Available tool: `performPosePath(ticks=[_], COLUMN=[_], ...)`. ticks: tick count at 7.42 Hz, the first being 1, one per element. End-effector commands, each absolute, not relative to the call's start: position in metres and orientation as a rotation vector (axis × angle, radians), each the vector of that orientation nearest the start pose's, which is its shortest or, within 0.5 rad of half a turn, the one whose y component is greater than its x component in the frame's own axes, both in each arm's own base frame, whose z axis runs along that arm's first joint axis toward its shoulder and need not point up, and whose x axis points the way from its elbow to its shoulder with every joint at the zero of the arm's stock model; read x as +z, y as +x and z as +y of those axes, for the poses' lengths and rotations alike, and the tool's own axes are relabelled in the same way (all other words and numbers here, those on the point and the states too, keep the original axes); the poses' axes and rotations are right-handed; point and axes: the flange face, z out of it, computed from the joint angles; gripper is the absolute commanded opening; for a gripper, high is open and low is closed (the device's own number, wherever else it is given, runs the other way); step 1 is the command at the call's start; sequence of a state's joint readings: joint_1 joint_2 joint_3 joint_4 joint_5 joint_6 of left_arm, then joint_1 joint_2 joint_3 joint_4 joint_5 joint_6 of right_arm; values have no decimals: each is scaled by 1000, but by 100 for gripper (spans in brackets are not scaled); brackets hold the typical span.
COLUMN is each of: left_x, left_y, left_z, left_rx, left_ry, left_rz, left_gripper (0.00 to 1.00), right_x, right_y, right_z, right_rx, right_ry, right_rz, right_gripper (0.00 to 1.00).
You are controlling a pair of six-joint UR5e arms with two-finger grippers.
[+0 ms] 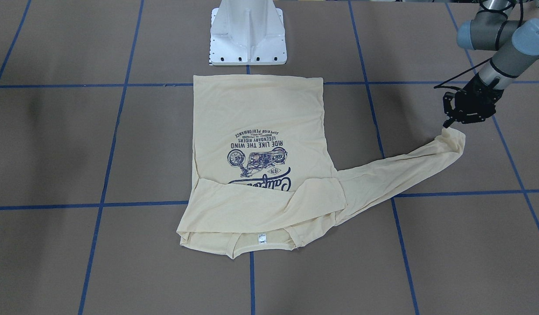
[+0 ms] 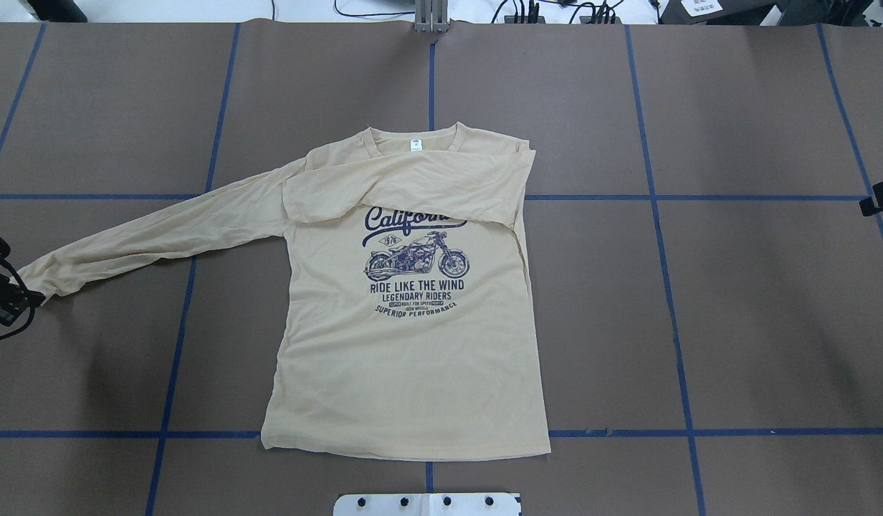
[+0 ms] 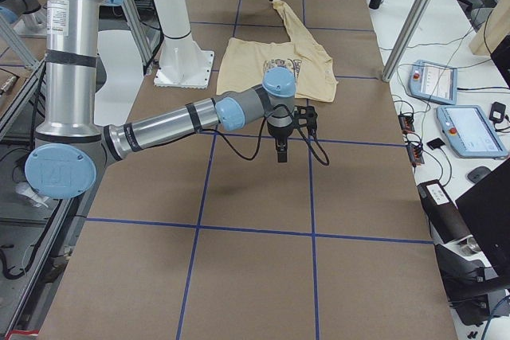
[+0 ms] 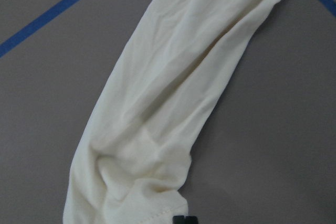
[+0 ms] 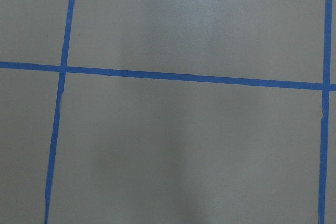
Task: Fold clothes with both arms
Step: 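Fold the held sleeve across the shirt front with the left gripper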
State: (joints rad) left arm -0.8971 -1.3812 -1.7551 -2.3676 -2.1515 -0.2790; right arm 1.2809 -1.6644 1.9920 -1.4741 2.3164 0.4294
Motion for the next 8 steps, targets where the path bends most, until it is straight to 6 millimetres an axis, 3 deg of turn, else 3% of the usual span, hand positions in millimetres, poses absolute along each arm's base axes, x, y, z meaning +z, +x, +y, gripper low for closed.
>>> performPosePath(ticks=[1, 3, 4, 5, 6, 8], left_x=[459, 316, 241, 191, 144, 44], left_y=[242, 287, 304, 317, 357, 458], left_z=[-430, -485, -503, -512, -524, -553], left_rx=[585, 565, 548, 527, 454, 373], left_ry=[381, 312, 271, 252, 212, 105], left_rz=[852, 821, 807, 814, 844, 855], left_gripper=[0, 0, 0, 0, 0, 0], right_x=[486, 485, 485, 483, 483, 482], right_y=[-67, -67, -67, -68, -68, -68], right_z=[-453, -453, -454, -455, -456, -457], right_rx=[-26, -27, -27, -27, -24, -25], right_ry=[114, 115, 117, 120, 120, 121], right_rz=[-835, -835, -834, -835, -836, -836], right_gripper=[100, 100, 100, 100, 100, 100])
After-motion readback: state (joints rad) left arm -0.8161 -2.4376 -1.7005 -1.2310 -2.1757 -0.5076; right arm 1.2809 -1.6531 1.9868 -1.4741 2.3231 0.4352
